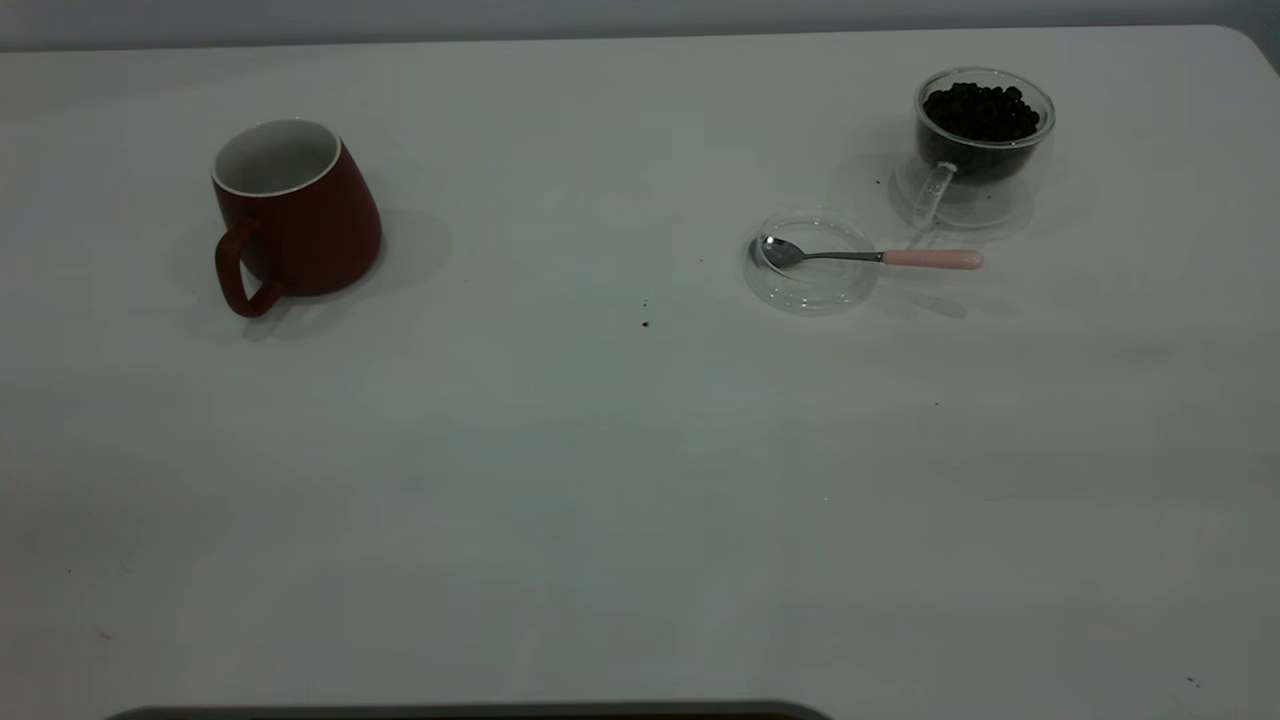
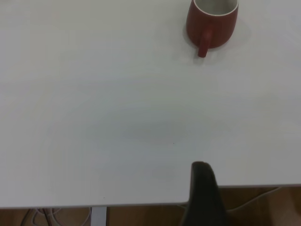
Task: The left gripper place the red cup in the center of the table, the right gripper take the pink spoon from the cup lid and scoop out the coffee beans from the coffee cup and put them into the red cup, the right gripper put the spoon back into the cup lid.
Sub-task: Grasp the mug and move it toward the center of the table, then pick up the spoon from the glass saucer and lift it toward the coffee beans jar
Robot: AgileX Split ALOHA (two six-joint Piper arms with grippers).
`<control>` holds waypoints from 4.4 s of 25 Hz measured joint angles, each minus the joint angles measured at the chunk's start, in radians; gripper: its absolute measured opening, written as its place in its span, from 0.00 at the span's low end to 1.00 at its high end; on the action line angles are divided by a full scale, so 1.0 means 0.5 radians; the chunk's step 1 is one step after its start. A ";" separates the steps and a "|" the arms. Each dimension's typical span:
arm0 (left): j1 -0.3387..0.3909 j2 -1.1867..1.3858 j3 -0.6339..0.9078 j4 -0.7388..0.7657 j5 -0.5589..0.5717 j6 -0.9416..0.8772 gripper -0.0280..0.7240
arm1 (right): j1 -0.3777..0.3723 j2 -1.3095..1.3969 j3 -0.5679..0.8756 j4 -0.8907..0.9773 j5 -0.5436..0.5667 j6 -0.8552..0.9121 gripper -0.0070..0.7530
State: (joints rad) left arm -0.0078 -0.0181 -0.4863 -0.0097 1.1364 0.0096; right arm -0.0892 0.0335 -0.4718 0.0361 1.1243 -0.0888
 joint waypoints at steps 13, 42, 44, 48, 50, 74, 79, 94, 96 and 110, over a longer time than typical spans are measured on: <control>0.000 0.345 -0.139 0.002 -0.081 -0.019 0.79 | 0.000 0.000 0.000 -0.001 0.000 0.000 0.46; 0.000 3.289 -1.157 0.401 -1.114 1.257 0.79 | 0.000 0.000 0.000 -0.001 0.000 0.000 0.46; 0.000 3.452 -1.214 0.407 -1.190 1.385 0.79 | 0.000 0.000 0.000 -0.001 0.000 0.000 0.46; 0.000 3.759 -1.319 0.440 -1.350 1.643 0.79 | 0.000 0.000 0.000 -0.001 0.000 0.000 0.46; 0.000 3.885 -1.346 0.486 -1.457 1.781 0.79 | 0.000 0.000 0.000 -0.001 0.000 0.000 0.46; -0.339 4.448 -1.365 0.577 -2.225 2.189 0.79 | 0.000 0.000 0.000 -0.001 0.000 0.000 0.46; -0.564 4.448 -1.365 0.577 -2.313 2.002 0.79 | 0.000 0.000 0.000 -0.001 0.000 0.000 0.46; -0.885 4.345 -1.365 0.577 -2.467 1.197 0.79 | 0.000 0.000 0.000 -0.001 0.000 0.000 0.46; -0.885 4.220 -1.365 0.577 -2.345 1.097 0.79 | 0.000 0.000 0.000 -0.001 0.000 0.000 0.46; -0.883 2.901 -1.365 0.569 -0.885 0.353 0.79 | 0.000 0.000 0.000 -0.001 0.000 0.000 0.46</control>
State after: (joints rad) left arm -0.4495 1.4323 -1.1687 0.2747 0.6938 0.1859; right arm -0.0892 0.0335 -0.4718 0.0356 1.1243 -0.0888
